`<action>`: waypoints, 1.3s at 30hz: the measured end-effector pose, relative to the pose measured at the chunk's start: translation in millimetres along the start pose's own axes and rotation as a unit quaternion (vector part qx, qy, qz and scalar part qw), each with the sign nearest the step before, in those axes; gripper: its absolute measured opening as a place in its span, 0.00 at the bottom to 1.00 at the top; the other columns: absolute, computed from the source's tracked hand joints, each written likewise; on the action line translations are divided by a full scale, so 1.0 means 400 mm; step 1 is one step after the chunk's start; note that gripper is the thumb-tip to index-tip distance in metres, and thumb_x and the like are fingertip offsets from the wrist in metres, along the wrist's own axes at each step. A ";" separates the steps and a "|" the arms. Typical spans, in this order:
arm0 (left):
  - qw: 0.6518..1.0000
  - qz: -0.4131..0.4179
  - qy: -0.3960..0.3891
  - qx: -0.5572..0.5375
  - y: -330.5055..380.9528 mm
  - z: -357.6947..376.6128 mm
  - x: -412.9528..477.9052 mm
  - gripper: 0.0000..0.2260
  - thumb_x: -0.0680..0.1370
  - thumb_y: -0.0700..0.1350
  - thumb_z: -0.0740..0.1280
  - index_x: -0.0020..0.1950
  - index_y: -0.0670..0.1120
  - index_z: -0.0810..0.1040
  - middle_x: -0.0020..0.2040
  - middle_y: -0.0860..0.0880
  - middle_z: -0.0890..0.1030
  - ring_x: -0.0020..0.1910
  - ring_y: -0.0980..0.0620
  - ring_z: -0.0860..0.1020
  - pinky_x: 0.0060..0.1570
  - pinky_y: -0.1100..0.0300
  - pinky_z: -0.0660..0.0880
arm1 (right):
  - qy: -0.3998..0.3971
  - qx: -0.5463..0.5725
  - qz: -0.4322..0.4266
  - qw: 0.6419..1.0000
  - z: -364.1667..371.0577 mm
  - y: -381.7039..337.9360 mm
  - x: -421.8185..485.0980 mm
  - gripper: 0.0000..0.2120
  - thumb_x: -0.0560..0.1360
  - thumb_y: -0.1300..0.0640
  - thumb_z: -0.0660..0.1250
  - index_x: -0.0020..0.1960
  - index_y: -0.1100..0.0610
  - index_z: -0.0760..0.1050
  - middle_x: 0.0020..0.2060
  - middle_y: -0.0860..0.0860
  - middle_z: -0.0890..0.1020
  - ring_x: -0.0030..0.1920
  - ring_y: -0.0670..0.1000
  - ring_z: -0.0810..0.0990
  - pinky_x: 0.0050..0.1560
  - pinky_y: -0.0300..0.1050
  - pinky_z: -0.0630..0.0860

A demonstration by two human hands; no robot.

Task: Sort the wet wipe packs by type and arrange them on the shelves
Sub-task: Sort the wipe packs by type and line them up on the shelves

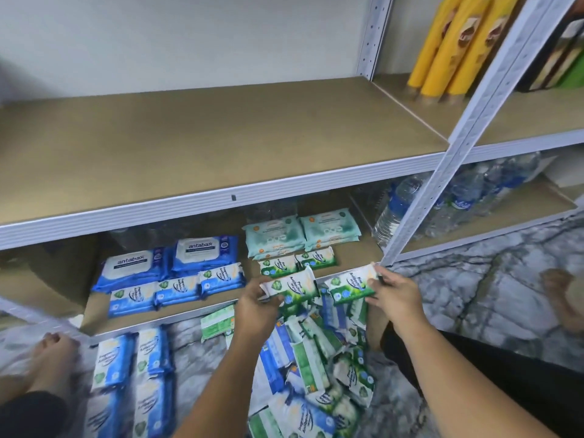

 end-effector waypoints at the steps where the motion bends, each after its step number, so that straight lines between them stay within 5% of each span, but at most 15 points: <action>1: 1.000 -0.009 -0.002 -0.002 -0.004 0.021 0.026 0.13 0.76 0.41 0.74 0.56 0.54 0.78 0.54 0.47 0.80 0.36 0.52 0.80 0.27 0.67 0.72 | 0.011 0.004 -0.004 1.000 -0.006 -0.005 0.030 0.21 0.76 0.70 0.71 0.67 0.58 0.78 0.63 0.56 0.80 0.47 0.51 0.84 0.37 0.41 0.83; 7: 1.000 -0.021 -0.011 0.008 -0.032 0.155 0.227 0.13 0.76 0.39 0.74 0.58 0.51 0.79 0.58 0.43 0.77 0.35 0.52 0.77 0.30 0.63 0.72 | 0.047 -0.015 -0.003 0.999 0.013 0.011 0.259 0.19 0.75 0.69 0.72 0.65 0.58 0.79 0.63 0.54 0.80 0.46 0.49 0.85 0.39 0.40 0.83; 13: 0.999 -0.018 -0.018 0.043 -0.085 0.258 0.426 0.12 0.77 0.40 0.74 0.56 0.53 0.79 0.49 0.55 0.79 0.32 0.54 0.77 0.28 0.65 0.72 | 0.061 -0.053 0.016 0.997 0.061 0.091 0.503 0.19 0.75 0.67 0.72 0.65 0.57 0.80 0.59 0.54 0.83 0.47 0.51 0.85 0.42 0.42 0.84; 17: 0.998 -0.020 -0.016 0.057 -0.143 0.311 0.518 0.13 0.76 0.37 0.74 0.56 0.51 0.79 0.43 0.55 0.81 0.30 0.65 0.78 0.31 0.68 0.72 | 0.101 -0.114 -0.014 0.988 0.070 0.138 0.614 0.18 0.77 0.66 0.70 0.66 0.57 0.79 0.59 0.53 0.83 0.50 0.52 0.85 0.58 0.53 0.82; 21: 0.996 0.002 -0.013 0.086 -0.154 0.328 0.548 0.14 0.75 0.38 0.74 0.55 0.54 0.79 0.40 0.56 0.81 0.29 0.59 0.77 0.32 0.64 0.72 | 0.109 -0.158 -0.020 0.981 0.096 0.156 0.631 0.23 0.73 0.63 0.73 0.68 0.55 0.78 0.58 0.49 0.83 0.53 0.47 0.83 0.59 0.38 0.77; 24: 0.992 0.026 -0.004 0.123 -0.142 0.329 0.556 0.13 0.75 0.38 0.74 0.56 0.52 0.80 0.41 0.56 0.82 0.28 0.63 0.77 0.29 0.71 0.70 | 0.118 -0.216 -0.021 0.969 0.109 0.178 0.641 0.29 0.68 0.57 0.78 0.68 0.57 0.76 0.63 0.55 0.79 0.57 0.52 0.83 0.63 0.43 0.79; 26: 0.986 0.044 -0.003 0.160 -0.136 0.331 0.555 0.15 0.74 0.40 0.74 0.59 0.50 0.81 0.44 0.50 0.85 0.33 0.58 0.80 0.30 0.72 0.70 | 0.133 -0.284 -0.028 0.949 0.111 0.168 0.620 0.28 0.73 0.56 0.74 0.71 0.59 0.73 0.69 0.58 0.70 0.64 0.57 0.77 0.71 0.38 0.67; 27: 0.984 0.052 0.002 0.173 -0.135 0.330 0.554 0.15 0.74 0.40 0.74 0.60 0.49 0.82 0.45 0.49 0.85 0.35 0.55 0.81 0.31 0.73 0.71 | 0.132 -0.314 -0.031 0.940 0.114 0.164 0.613 0.28 0.75 0.56 0.72 0.73 0.60 0.71 0.71 0.60 0.66 0.66 0.59 0.75 0.69 0.32 0.61; 31: 0.974 0.087 0.024 0.207 -0.130 0.327 0.552 0.18 0.72 0.42 0.75 0.62 0.48 0.83 0.53 0.46 0.84 0.46 0.49 0.84 0.47 0.66 0.74 | 0.113 -0.401 -0.047 0.908 0.133 0.145 0.586 0.30 0.79 0.52 0.68 0.77 0.57 0.63 0.73 0.61 0.61 0.68 0.61 0.72 0.68 0.43 0.68; 35: 0.971 0.077 0.037 0.221 -0.137 0.289 0.537 0.20 0.72 0.48 0.76 0.63 0.53 0.78 0.57 0.48 0.81 0.51 0.52 0.80 0.52 0.62 0.75 | 0.130 -0.417 -0.093 0.895 0.147 0.116 0.543 0.33 0.78 0.53 0.68 0.79 0.54 0.59 0.71 0.61 0.63 0.61 0.64 0.76 0.61 0.51 0.76; 39: 0.966 0.078 0.066 0.236 -0.141 0.188 0.445 0.06 0.75 0.44 0.73 0.49 0.53 0.79 0.55 0.50 0.79 0.50 0.51 0.77 0.48 0.63 0.71 | 0.138 -0.407 -0.152 0.890 0.169 0.092 0.434 0.29 0.77 0.54 0.68 0.77 0.53 0.65 0.69 0.59 0.65 0.53 0.59 0.79 0.59 0.55 0.78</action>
Point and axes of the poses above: each hand's wrist, its own x-axis towards the middle knuckle, its own z-axis out of the palm, y = z × x, the point moved 10 cm from there along x, towards the middle knuckle
